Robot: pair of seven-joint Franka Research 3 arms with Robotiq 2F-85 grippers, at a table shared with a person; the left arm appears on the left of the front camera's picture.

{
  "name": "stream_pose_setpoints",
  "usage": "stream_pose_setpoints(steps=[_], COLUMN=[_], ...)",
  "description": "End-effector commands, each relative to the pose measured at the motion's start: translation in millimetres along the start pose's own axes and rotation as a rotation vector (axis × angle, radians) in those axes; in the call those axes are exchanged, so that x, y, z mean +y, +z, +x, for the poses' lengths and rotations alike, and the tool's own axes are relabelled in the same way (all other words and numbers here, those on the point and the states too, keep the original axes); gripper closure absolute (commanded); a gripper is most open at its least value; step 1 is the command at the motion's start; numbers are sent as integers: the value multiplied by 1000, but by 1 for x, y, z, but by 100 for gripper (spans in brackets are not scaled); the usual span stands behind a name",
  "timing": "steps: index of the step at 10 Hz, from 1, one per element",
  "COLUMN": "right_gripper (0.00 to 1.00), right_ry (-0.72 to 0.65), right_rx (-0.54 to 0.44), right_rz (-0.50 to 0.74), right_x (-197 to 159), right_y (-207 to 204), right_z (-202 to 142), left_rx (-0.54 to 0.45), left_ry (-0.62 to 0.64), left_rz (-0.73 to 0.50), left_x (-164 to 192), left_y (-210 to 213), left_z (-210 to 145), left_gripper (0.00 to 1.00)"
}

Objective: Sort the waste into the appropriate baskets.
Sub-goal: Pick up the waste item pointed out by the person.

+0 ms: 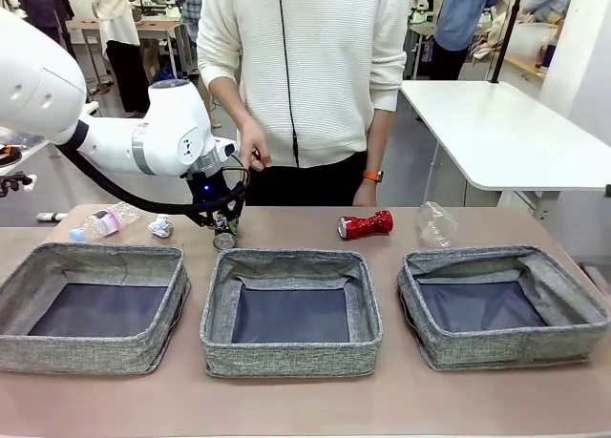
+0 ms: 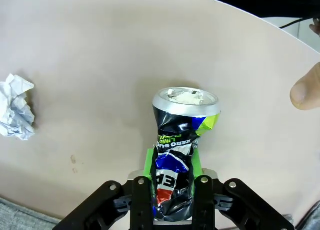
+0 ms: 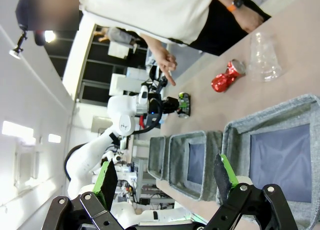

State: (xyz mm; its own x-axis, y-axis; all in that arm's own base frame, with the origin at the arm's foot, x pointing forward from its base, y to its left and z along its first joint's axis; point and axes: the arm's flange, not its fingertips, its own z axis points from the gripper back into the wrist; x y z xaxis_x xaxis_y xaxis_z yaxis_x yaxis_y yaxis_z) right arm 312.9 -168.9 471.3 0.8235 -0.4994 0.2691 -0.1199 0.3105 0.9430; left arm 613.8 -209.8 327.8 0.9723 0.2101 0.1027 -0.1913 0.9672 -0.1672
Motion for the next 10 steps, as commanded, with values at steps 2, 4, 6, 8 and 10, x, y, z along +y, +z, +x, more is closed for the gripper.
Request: stream_pose_setpoints(steps=[2, 4, 6, 8, 10], right_gripper=[0, 0, 0, 0, 0], right_ry=[27, 27, 27, 27, 27], right_rx=[-15, -15, -15, -15, -15], right_rz=[21, 21, 21, 21, 21], right_x=[0, 0, 0, 0, 0], right_y=[-2, -2, -2, -2, -2], right_z=[2, 2, 2, 2, 2], left_rx=[-3, 75, 133, 63, -34], left_ry=[50, 52, 56, 117, -25], left_rz=[14, 16, 10, -24, -9], left_x=[7, 25, 59, 83, 77], left_y=[6, 34, 109, 199, 238], left_z=[3, -2, -31, -98, -166], left_gripper=[100, 100, 100, 100, 100])
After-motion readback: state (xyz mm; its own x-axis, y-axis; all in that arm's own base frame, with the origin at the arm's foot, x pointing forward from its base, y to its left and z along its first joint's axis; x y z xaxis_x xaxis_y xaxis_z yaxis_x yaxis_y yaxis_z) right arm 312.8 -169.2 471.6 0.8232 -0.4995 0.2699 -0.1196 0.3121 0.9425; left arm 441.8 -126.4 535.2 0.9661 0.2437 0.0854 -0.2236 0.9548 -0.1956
